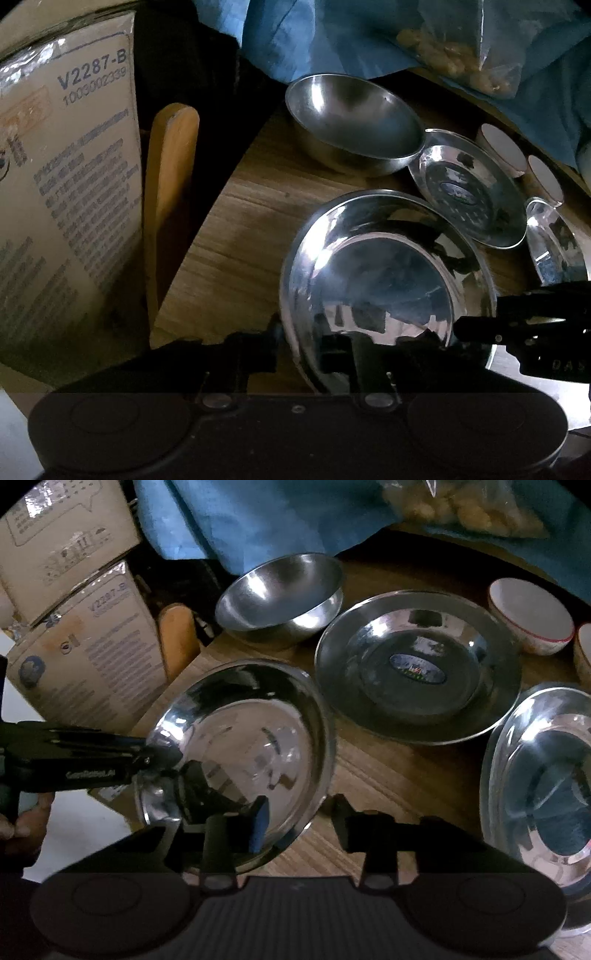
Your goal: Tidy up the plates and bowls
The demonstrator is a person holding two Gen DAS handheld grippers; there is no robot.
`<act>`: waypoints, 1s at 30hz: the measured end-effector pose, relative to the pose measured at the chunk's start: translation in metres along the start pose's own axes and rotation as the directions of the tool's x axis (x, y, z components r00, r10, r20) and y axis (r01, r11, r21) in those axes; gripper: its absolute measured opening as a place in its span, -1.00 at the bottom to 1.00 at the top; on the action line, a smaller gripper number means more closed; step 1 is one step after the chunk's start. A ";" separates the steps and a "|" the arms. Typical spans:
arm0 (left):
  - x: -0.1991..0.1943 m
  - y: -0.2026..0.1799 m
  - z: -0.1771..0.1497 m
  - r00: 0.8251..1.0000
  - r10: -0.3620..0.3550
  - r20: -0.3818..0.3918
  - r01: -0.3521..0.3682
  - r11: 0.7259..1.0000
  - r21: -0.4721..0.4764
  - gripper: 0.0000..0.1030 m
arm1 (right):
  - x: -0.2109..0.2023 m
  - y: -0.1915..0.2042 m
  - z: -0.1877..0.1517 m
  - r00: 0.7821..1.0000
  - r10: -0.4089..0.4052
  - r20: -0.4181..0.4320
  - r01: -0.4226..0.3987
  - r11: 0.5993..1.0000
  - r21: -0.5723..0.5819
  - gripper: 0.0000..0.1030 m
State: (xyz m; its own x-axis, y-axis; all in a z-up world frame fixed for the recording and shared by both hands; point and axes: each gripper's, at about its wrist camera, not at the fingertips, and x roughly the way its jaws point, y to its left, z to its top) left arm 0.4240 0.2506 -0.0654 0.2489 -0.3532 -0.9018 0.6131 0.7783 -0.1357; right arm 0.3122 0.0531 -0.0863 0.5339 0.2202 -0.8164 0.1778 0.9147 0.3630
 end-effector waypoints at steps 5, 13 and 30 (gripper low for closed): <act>-0.008 -0.004 -0.004 1.000 0.013 0.012 -0.013 1.000 -0.017 -0.72 | -0.005 -0.002 -0.005 1.000 0.008 0.001 -0.008 1.000 -0.017 -0.49; -0.029 -0.018 -0.007 0.999 0.014 0.044 -0.013 1.000 -0.022 -0.72 | -0.029 -0.010 -0.009 0.998 0.035 0.055 -0.033 0.999 -0.040 -0.52; -0.037 -0.102 0.013 0.990 -0.083 0.112 0.071 0.991 0.114 -0.68 | -0.108 -0.070 -0.019 0.975 -0.058 0.212 0.047 0.997 0.056 -0.52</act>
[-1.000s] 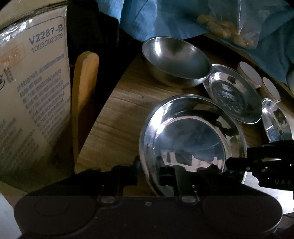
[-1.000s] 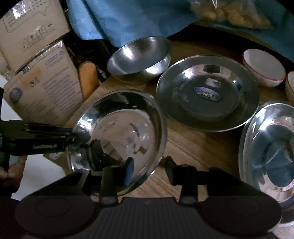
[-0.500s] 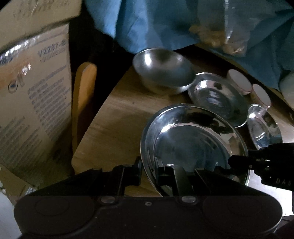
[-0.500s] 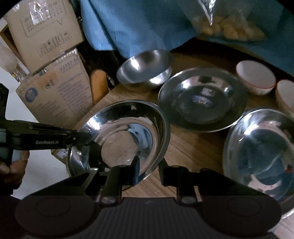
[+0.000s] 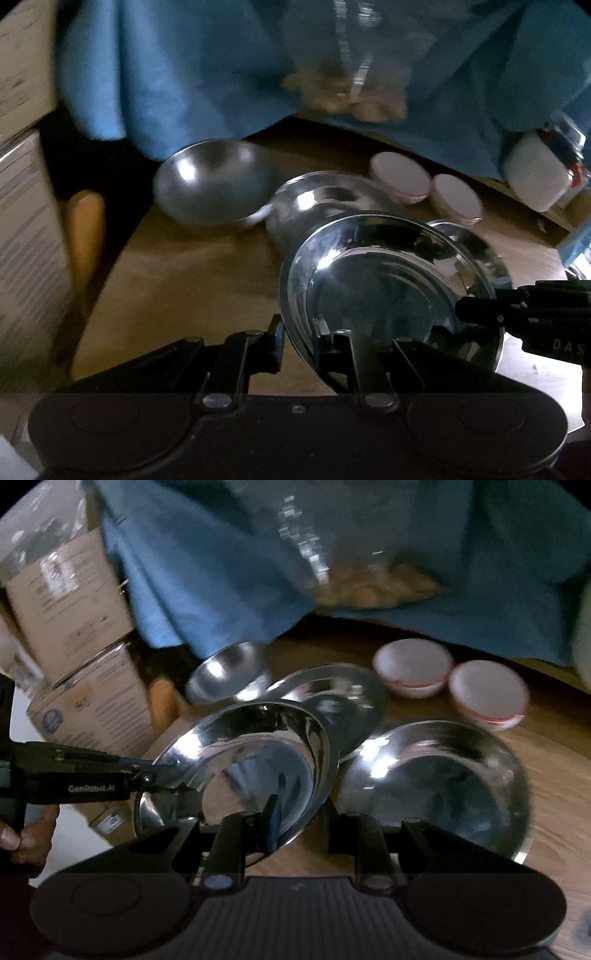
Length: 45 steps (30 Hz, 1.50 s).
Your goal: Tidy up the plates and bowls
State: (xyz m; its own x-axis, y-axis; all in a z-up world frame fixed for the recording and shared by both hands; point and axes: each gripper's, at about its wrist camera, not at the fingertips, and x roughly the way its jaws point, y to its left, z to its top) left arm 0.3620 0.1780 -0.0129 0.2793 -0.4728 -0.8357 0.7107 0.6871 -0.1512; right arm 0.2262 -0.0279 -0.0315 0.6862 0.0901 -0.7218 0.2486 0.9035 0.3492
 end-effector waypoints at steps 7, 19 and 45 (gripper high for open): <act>0.025 -0.049 0.013 0.999 -0.053 -0.004 0.054 0.997 0.059 -0.65 | -0.027 -0.047 -0.009 0.997 -0.070 0.026 0.068 0.995 0.070 -0.51; 0.061 -0.105 0.024 0.997 -0.068 -0.046 0.074 0.987 0.145 -0.61 | -0.037 -0.107 -0.012 0.990 -0.139 0.012 0.136 0.982 0.132 -0.51; 0.079 -0.117 0.022 0.997 -0.020 -0.070 0.029 0.991 0.129 -0.44 | -0.022 -0.126 -0.008 0.987 -0.156 -0.049 0.160 0.983 0.094 -0.29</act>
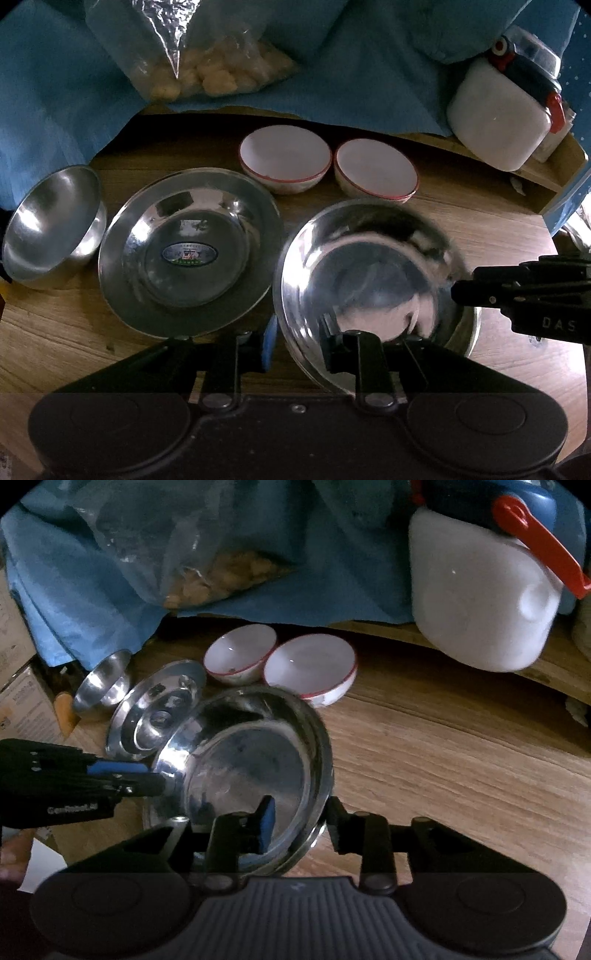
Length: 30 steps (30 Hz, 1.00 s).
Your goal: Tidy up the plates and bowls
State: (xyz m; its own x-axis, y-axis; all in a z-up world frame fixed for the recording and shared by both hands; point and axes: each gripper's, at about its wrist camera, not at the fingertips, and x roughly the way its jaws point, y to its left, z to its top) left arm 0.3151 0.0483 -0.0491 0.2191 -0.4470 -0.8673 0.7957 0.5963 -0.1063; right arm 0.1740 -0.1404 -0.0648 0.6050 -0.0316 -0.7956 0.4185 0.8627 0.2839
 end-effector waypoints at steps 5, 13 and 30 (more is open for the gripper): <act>-0.009 0.007 0.000 1.000 0.004 0.023 -0.004 1.000 -0.003 -0.02 | -0.001 0.003 -0.001 1.000 -0.008 0.007 0.008 1.000 0.008 0.02; -0.030 0.030 -0.002 0.993 0.066 0.095 -0.065 0.998 -0.008 0.74 | 0.000 0.022 0.001 0.998 -0.052 0.036 0.051 0.999 0.008 0.65; -0.044 0.120 -0.006 0.984 0.158 0.087 -0.141 0.974 -0.176 0.98 | 0.012 0.083 0.016 0.990 -0.096 0.105 0.097 0.995 -0.004 0.99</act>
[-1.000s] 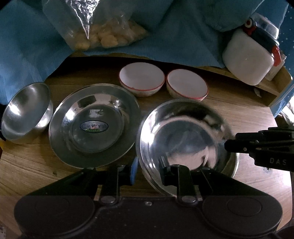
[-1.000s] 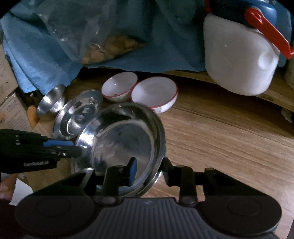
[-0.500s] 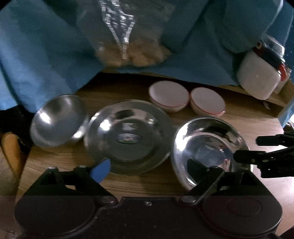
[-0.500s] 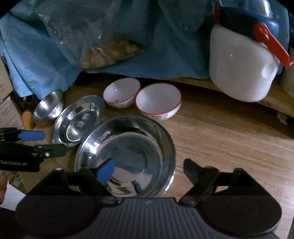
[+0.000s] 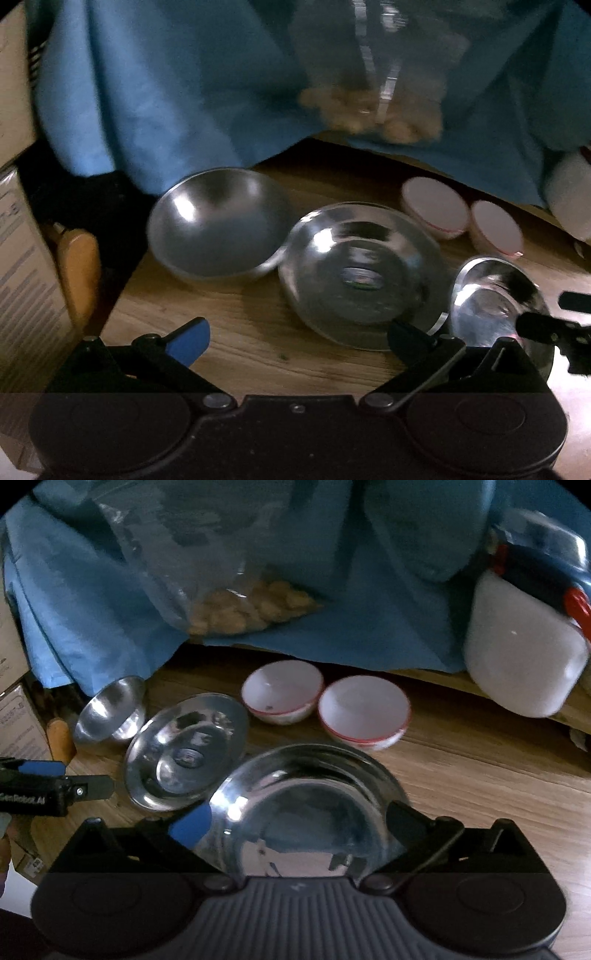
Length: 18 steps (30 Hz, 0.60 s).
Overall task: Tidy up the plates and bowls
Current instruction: 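Move both grippers to the flat labeled steel plate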
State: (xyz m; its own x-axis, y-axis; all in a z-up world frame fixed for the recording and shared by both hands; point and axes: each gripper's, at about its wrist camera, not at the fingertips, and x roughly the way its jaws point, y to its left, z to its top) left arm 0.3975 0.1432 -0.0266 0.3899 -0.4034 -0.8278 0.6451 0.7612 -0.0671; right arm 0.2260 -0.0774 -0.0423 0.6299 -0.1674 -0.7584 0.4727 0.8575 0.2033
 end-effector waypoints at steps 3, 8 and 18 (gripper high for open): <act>0.006 0.013 0.002 1.000 0.005 -0.002 -0.005 0.999 -0.047 0.98 | 0.003 0.015 0.000 1.000 0.002 -0.005 -0.002 1.000 -0.022 0.99; 0.018 0.024 0.004 1.000 -0.010 -0.012 0.009 0.996 -0.092 0.98 | 0.010 0.034 0.000 1.000 -0.022 -0.022 0.020 0.996 -0.084 0.99; 0.041 0.023 0.011 0.997 -0.069 -0.046 0.063 0.990 -0.124 0.98 | 0.031 0.049 0.028 0.998 -0.031 -0.058 0.027 0.997 -0.077 0.99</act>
State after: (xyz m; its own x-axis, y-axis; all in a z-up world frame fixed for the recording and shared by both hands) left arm 0.4354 0.1390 -0.0556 0.3133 -0.4314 -0.8460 0.5823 0.7910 -0.1877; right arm 0.2855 -0.0543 -0.0385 0.5782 -0.1656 -0.7989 0.4406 0.8875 0.1348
